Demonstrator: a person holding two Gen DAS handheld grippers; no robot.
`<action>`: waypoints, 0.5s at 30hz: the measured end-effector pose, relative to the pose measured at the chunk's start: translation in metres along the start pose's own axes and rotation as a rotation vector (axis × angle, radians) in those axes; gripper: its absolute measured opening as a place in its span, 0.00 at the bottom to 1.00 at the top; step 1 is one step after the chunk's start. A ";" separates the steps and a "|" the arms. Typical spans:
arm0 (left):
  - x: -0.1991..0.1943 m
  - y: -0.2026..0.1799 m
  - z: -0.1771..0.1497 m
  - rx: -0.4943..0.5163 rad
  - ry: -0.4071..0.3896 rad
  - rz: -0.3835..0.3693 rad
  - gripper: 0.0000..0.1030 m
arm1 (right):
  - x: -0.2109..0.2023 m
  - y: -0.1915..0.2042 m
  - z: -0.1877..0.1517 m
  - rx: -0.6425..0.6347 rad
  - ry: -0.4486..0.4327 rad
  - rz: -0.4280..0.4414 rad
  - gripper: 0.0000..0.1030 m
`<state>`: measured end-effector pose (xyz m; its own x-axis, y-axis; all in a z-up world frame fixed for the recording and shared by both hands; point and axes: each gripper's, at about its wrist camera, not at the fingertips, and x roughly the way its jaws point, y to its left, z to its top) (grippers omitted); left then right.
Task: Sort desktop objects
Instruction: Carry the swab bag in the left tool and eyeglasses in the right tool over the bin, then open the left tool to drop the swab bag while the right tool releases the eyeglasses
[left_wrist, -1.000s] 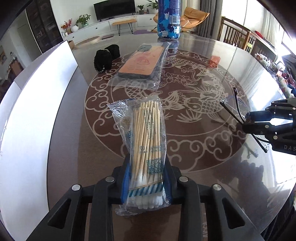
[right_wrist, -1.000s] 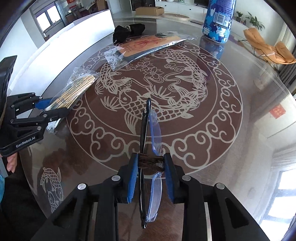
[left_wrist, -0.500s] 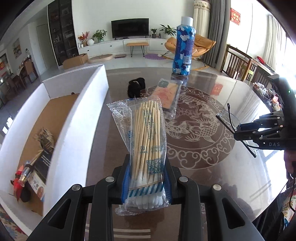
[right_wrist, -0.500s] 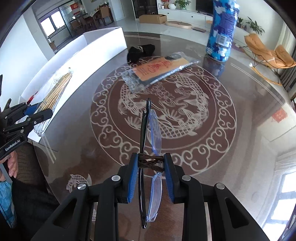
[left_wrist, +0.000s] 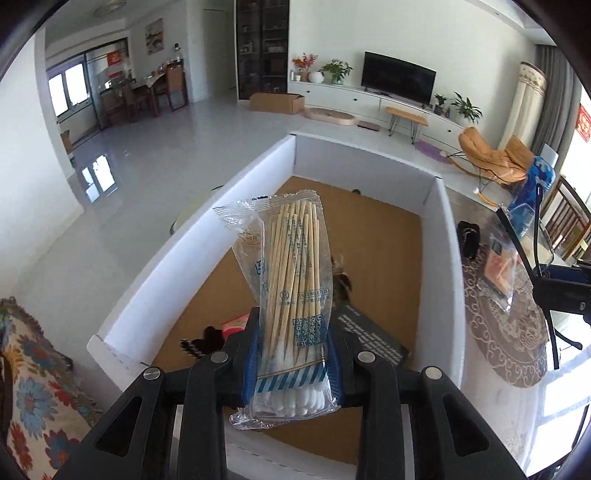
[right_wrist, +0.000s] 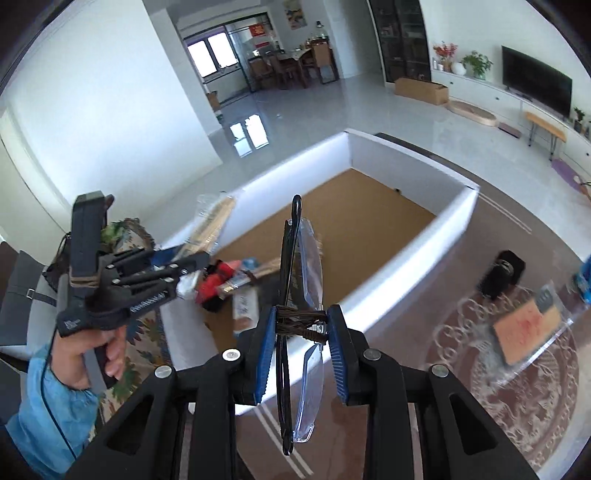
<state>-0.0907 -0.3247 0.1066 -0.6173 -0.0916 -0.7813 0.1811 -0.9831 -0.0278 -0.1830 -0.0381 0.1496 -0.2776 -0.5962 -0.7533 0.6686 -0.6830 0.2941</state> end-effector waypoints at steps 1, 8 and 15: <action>0.005 0.008 -0.001 -0.010 0.008 0.011 0.30 | 0.015 0.011 0.004 0.002 0.007 0.031 0.28; 0.042 0.029 -0.016 -0.064 0.072 0.037 0.30 | 0.113 0.054 -0.009 -0.028 0.103 0.046 0.28; 0.056 0.028 -0.026 -0.067 0.118 0.097 0.38 | 0.121 0.051 -0.028 -0.063 0.071 -0.003 0.75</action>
<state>-0.1002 -0.3535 0.0457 -0.5005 -0.1627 -0.8503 0.2891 -0.9572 0.0130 -0.1628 -0.1333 0.0573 -0.2319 -0.5613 -0.7945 0.7108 -0.6553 0.2555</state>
